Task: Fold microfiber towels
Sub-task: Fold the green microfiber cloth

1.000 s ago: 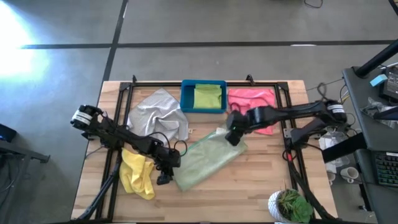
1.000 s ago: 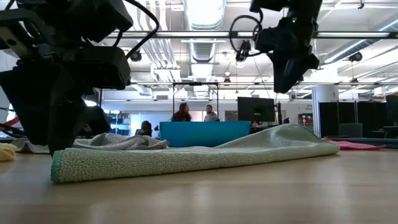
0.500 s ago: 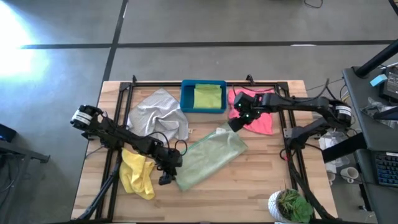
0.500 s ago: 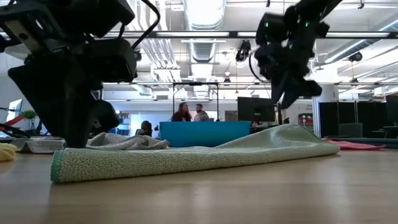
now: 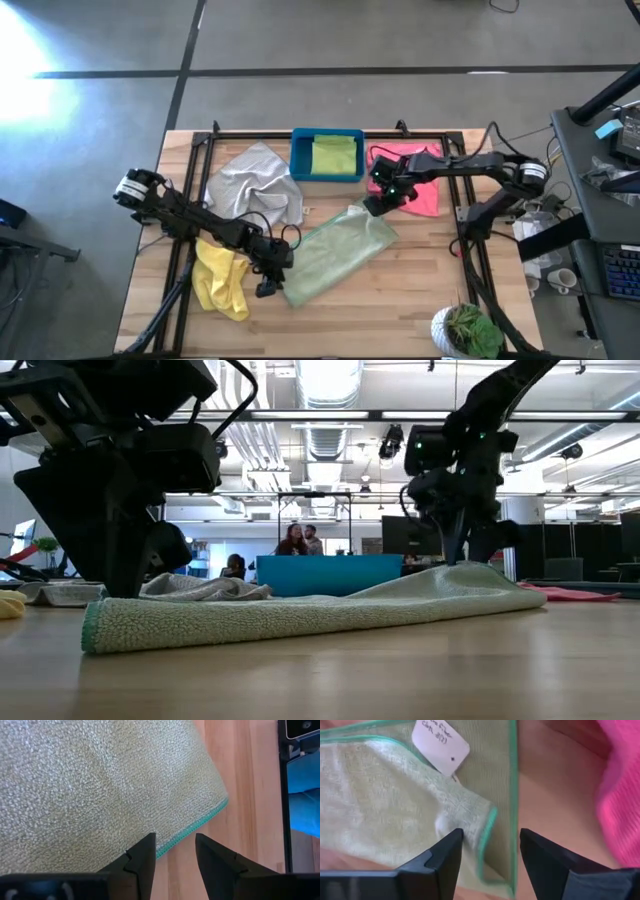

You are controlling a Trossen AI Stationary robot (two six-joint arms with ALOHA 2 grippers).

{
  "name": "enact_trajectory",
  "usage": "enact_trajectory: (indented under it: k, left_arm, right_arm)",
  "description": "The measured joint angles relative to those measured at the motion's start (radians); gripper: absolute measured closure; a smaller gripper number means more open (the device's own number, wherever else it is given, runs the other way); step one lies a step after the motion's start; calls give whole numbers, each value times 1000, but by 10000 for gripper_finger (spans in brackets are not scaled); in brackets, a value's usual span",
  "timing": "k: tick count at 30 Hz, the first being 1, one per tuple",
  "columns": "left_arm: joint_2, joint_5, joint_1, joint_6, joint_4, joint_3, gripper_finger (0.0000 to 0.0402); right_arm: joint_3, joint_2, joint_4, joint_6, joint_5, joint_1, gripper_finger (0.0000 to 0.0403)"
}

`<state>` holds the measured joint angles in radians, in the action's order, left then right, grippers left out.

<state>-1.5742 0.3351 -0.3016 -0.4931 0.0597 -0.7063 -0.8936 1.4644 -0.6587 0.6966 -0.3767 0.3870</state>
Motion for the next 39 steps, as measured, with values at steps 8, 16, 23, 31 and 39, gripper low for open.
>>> enact_trajectory:
  k: [8,16,23,31,39]
  left_arm:
    - [0,-6,0,0,0,0,279]
    - [0,-7,0,0,0,0,279]
    - [0,-7,0,0,0,0,279]
    - [0,-7,0,1,0,0,279]
    - [0,-7,0,0,1,0,279]
  right_arm:
    - [-3,92,154,-4,-109,0,213]
    - [-14,129,179,-75,-120,30,217]
    - [-15,63,194,-139,-119,30,218]
    - [-16,27,222,-173,-66,30,220]
    - [-16,16,58,-174,-68,50,221]
